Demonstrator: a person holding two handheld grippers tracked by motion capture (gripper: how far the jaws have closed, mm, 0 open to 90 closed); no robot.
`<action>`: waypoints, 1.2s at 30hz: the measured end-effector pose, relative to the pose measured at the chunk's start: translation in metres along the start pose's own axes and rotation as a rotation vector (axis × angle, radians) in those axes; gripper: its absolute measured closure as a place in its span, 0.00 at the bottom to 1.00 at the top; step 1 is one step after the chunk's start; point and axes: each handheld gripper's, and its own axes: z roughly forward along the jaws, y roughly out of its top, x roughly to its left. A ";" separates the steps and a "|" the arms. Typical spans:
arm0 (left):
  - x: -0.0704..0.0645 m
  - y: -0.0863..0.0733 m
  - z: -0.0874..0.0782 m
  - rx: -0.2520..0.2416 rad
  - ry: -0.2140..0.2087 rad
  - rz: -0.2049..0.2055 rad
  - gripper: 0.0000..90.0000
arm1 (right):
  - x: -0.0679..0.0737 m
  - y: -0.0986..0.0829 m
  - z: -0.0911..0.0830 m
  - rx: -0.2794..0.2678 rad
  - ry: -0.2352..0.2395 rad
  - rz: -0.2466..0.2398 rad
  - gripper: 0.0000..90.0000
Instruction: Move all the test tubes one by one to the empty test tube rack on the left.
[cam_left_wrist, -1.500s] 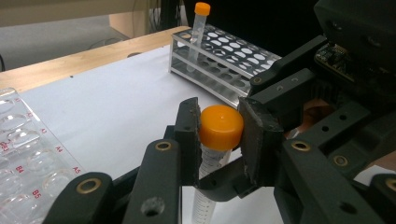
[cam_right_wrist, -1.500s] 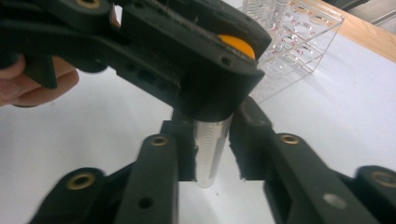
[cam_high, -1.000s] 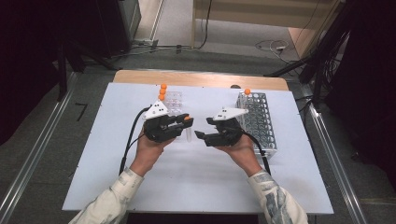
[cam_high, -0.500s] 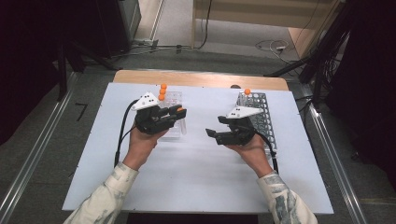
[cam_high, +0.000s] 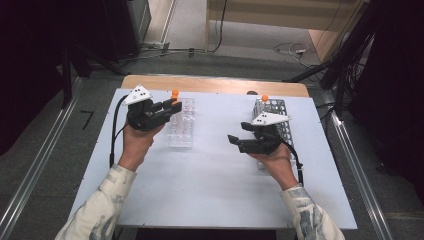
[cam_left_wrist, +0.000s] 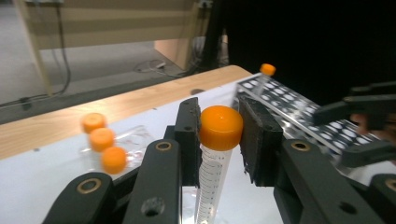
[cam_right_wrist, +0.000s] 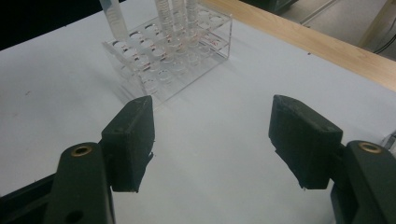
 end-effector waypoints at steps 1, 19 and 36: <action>0.003 0.001 0.000 -0.001 0.010 -0.001 0.78 | -0.001 0.000 0.000 -0.001 -0.003 0.001 0.33; 0.023 -0.005 0.022 0.008 0.146 0.028 0.78 | -0.002 -0.002 -0.004 -0.012 -0.004 0.011 0.33; 0.026 -0.045 0.045 0.093 0.191 0.031 0.78 | -0.005 -0.008 -0.009 -0.020 -0.010 0.026 0.33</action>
